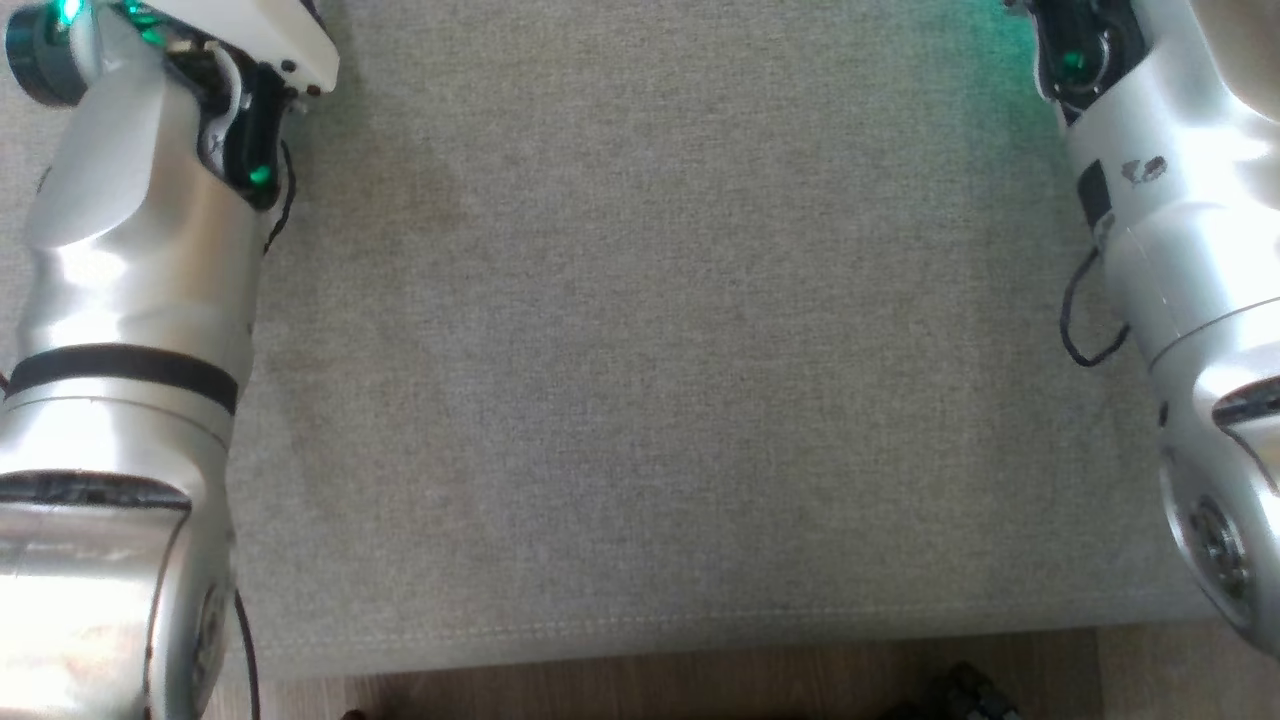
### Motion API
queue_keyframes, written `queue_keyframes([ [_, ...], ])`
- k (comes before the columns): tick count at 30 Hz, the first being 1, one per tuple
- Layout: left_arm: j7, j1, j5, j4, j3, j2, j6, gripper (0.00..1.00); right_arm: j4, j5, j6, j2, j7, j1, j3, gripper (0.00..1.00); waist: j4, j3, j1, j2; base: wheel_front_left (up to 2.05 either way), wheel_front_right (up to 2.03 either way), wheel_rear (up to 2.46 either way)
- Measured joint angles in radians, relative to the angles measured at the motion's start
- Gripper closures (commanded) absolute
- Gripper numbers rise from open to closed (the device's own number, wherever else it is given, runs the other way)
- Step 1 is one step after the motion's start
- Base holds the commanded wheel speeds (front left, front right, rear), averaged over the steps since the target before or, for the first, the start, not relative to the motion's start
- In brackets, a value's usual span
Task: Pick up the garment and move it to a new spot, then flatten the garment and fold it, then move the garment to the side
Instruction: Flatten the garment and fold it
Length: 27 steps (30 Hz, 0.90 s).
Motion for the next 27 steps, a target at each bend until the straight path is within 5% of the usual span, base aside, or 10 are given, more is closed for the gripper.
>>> queue_keyframes([
  [6,0.0,0.081,-0.035,-0.137,0.044,0.003,0.0,1.0,-0.067,0.087,0.0,0.01,-0.034,0.084,0.028,1.0,-0.009,-0.029,0.0,0.0,0.0,0.0,0.0],
  [15,0.0,0.584,-0.022,-0.476,0.087,0.003,0.0,1.0,-0.323,0.109,0.0,-0.002,-0.079,0.534,0.09,1.0,-0.017,-0.157,0.0,0.0001,0.0,0.0,0.0],
  [21,0.0,0.82,0.014,-0.691,0.08,0.002,0.0,1.0,-0.591,0.08,0.0,-0.038,-0.064,0.848,-0.01,1.0,-0.008,-0.239,-0.0001,0.0001,0.0,0.0,0.0],
  [26,0.0,0.959,0.027,-0.771,0.08,0.006,0.001,1.0,-0.81,0.016,0.0,-0.02,0.032,1.075,-0.118,1.0,-0.004,-0.279,-0.0001,0.0001,0.0,0.0,0.0],
  [27,0.001,1.018,0.027,-0.805,0.08,0.009,0.014,1.0,-0.929,-0.022,0.0,0.004,0.096,1.181,-0.163,1.0,-0.004,-0.294,-0.0001,0.0001,0.0,0.0,0.0],
])
